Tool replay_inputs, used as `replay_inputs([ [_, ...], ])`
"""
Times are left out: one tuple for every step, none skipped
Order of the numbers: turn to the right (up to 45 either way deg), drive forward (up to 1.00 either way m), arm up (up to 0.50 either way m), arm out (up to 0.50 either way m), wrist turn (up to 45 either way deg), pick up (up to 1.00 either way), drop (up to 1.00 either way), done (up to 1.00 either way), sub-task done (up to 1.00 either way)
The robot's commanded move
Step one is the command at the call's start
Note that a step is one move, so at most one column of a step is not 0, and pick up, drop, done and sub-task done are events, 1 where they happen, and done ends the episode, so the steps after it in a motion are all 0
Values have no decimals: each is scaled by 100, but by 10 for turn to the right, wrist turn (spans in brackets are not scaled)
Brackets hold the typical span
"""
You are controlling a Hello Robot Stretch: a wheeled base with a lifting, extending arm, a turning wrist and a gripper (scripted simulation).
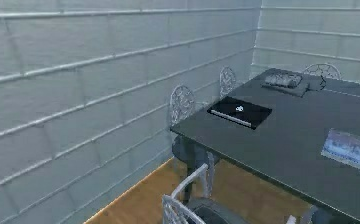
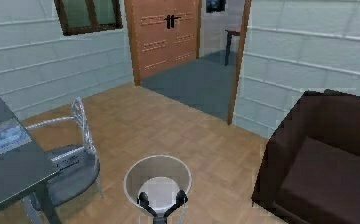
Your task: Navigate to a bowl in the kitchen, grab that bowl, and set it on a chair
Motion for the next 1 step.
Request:
replay_inputs([
  [-450, 0, 0, 0, 0, 0, 0, 0, 0],
])
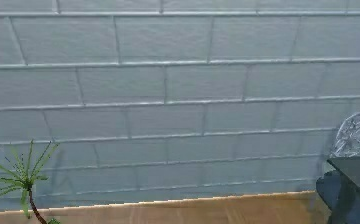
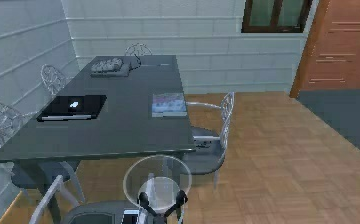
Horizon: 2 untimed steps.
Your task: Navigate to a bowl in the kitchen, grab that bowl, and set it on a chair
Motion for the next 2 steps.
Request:
replay_inputs([
  [-180, 0, 0, 0, 0, 0, 0, 0, 0],
  [0, 0, 0, 34, 0, 0, 0, 0, 0],
])
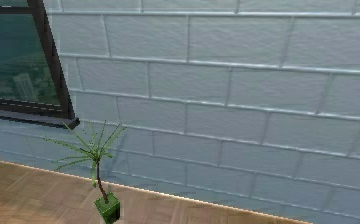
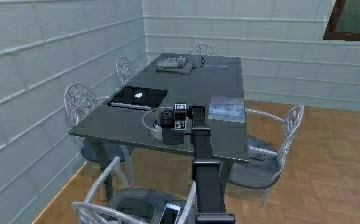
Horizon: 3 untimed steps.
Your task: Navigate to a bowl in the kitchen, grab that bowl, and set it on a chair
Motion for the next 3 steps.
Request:
replay_inputs([
  [0, 0, 0, 0, -300, 0, 0, 0, 0],
  [0, 0, -30, 0, 0, 0, 0, 0, 0],
  [0, 0, -50, 0, 0, 0, 0, 0, 0],
])
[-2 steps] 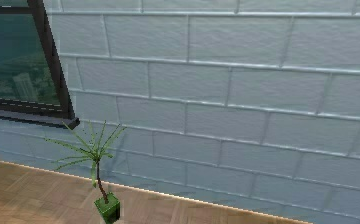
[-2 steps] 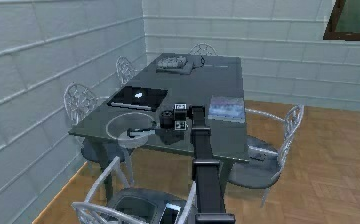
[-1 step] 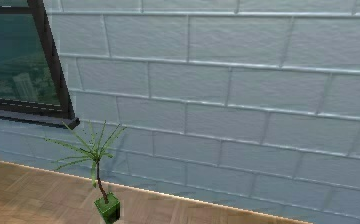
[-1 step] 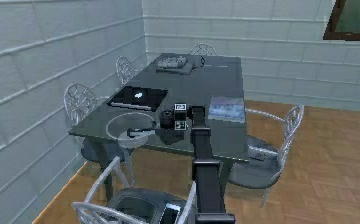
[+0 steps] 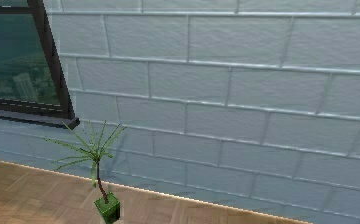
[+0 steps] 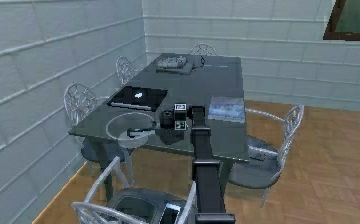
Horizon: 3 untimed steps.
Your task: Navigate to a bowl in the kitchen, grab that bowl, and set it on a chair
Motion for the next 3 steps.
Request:
replay_inputs([
  [0, 0, 0, 0, 0, 0, 100, 0, 0],
  [0, 0, 10, 0, 0, 0, 0, 0, 0],
  [0, 0, 0, -8, 0, 0, 0, 0, 0],
])
